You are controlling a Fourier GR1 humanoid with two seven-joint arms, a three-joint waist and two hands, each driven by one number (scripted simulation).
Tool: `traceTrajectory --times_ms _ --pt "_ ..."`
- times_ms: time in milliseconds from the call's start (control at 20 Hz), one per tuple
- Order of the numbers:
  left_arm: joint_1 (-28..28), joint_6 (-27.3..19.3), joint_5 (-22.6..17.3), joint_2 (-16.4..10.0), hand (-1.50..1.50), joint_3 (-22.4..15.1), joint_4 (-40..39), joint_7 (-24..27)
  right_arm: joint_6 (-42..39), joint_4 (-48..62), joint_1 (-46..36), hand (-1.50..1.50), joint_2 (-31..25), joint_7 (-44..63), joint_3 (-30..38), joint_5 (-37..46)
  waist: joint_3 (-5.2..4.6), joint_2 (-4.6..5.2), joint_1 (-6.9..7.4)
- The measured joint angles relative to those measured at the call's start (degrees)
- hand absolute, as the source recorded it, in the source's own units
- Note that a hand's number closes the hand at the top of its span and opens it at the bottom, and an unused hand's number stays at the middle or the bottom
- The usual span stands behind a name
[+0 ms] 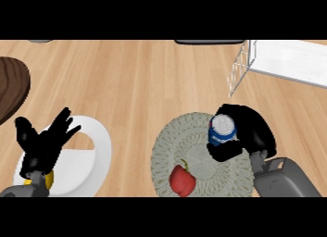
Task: Pick the can from the placemat and place it in the tiered shelf
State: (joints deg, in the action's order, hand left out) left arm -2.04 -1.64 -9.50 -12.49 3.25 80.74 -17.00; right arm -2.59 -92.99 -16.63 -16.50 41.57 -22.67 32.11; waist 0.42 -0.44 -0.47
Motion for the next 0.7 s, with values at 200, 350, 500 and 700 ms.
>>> traceTrajectory --times_ms 200,350,500,700 --pt "0.2 0.17 0.07 0.06 0.0 0.3 -0.09 0.55 -0.24 -9.05 -2.89 1.5 -0.58 4.4 1.99 2.0 -0.04 -0.12 -0.15" --pt "0.52 0.28 0.2 0.01 0.0 0.4 0.07 0.77 -1.44 -16.86 -4.99 1.5 -2.25 9.1 4.15 3.97 -0.09 -0.24 -0.39" --pt "0.64 0.79 0.06 -0.28 0.0 0.59 0.18 0.69 -4.16 -24.15 -7.27 1.5 -3.9 14.43 7.34 4.7 -0.14 -0.26 -0.46" --pt "1.07 0.07 0.84 0.62 0.0 -0.06 1.07 0.86 -8.37 -28.7 -13.56 1.5 -6.82 18.22 14.15 2.19 -0.14 -0.23 -0.11"
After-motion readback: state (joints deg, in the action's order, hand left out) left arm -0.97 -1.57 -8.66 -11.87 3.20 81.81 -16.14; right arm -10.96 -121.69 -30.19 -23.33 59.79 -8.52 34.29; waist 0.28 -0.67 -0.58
